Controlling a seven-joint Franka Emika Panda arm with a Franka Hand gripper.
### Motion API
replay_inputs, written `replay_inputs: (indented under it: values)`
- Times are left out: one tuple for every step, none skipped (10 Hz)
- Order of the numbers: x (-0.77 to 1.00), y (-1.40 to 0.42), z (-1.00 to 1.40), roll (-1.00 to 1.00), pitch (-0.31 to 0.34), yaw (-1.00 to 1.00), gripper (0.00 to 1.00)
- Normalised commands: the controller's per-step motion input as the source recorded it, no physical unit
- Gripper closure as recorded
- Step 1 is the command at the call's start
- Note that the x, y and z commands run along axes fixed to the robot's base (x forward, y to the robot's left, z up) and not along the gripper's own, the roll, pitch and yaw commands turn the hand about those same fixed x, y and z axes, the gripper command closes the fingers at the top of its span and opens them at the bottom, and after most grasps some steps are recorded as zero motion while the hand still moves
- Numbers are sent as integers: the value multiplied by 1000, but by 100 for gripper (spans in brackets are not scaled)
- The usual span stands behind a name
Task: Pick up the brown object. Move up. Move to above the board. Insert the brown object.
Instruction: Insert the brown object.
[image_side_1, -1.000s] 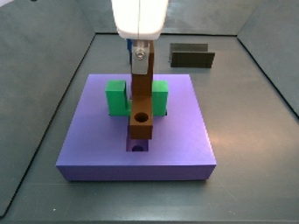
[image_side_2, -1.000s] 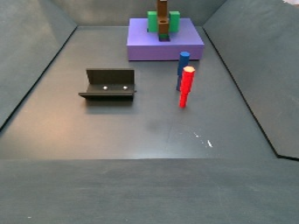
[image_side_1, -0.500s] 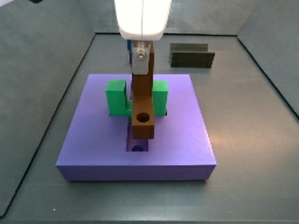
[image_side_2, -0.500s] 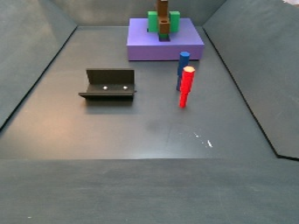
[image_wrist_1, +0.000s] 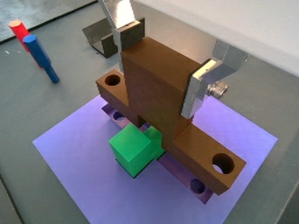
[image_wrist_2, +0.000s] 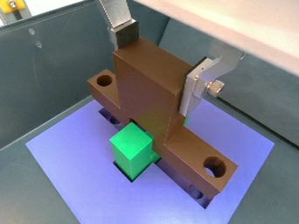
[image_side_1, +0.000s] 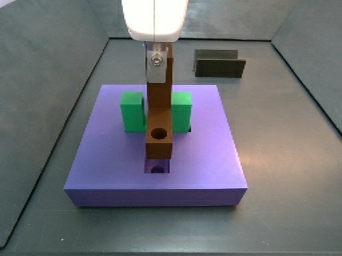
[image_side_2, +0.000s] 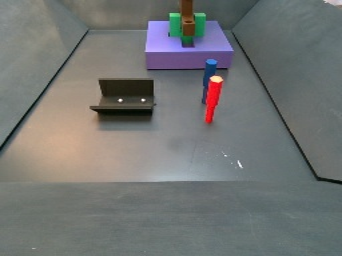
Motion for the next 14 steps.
replay_inputs:
  values:
    - [66,0,-46,131,43,0,100]
    - [106,0,-46,147,33,31,100]
    - [31,0,-97,174,13,43,100]
    - [0,0,-123,183,1,34,100]
    - [0,0,-143,173,0,26,100]
    - [0,0,-180,169,0,23,100]
    - [0,-20,-209,150,0,23,100]
    - [0,-134,-154,104,0,0,100]
    - [0,-143,-149,71,0,0,100]
    - [49,-160,-203,59,0,0,100]
    - [69,-94,-263,71,0,0,100]
    - [86,0,-197,70,0,0,100]
    - [86,6,-140,50,11,0,100]
    - [31,103,-134,11,6,-3,100]
